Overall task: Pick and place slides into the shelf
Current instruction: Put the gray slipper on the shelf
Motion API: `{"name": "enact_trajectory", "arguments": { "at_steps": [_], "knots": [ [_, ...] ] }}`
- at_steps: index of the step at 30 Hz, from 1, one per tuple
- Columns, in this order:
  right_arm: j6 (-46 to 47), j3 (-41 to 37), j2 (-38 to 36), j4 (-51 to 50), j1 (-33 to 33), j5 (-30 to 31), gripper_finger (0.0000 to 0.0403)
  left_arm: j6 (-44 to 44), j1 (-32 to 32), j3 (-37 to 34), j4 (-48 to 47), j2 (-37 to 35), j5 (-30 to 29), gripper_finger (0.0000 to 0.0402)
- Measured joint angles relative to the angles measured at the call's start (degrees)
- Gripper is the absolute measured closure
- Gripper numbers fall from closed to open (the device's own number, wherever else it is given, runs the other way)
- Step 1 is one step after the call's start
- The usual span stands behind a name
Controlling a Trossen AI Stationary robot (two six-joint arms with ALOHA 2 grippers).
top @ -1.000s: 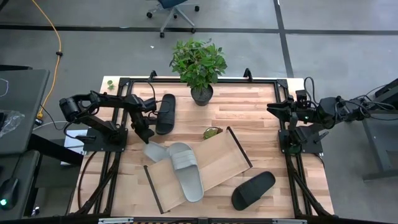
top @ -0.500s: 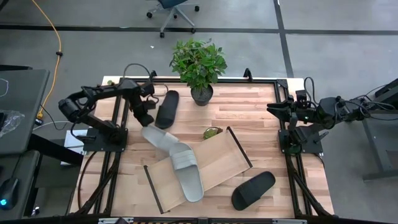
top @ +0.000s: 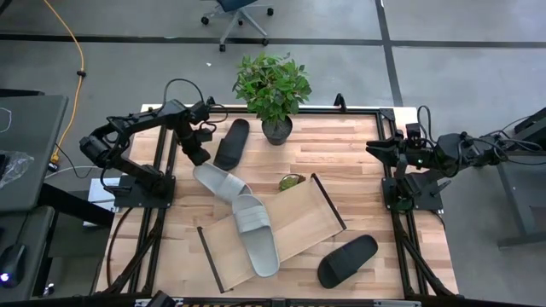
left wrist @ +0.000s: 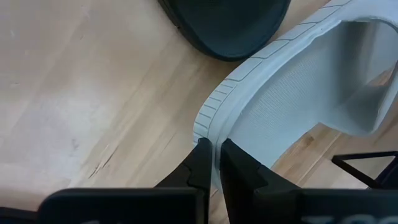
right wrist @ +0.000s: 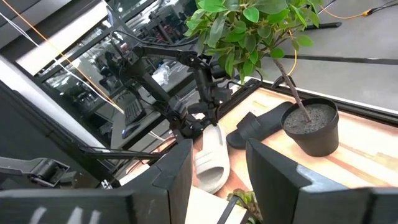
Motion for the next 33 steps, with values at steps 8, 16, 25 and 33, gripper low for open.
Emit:
{"name": "enact_trajectory", "arguments": {
  "at_steps": [8, 16, 25, 33],
  "knots": [
    [0.00, 0.00, 0.00, 0.00, 0.01, 0.02, 0.0261, -0.21, 0.00, 0.00, 0.28, 0.00, -0.50, 0.0370],
    [0.07, 0.00, 0.00, 0.02, -0.01, 0.02, 0.0261, -0.24, 0.01, 0.00, 0.24, -0.02, -2.98, 0.0307],
    [0.15, -0.02, 0.00, 0.04, 0.01, 0.04, 0.0261, -0.25, 0.18, 0.00, -0.31, -0.02, -4.85, 0.0290],
    [0.20, 0.00, 0.00, 0.04, -0.01, 0.02, 0.0261, -0.52, 5.99, -2.09, 0.91, 1.28, 2.72, 0.0263]
  ]
}}
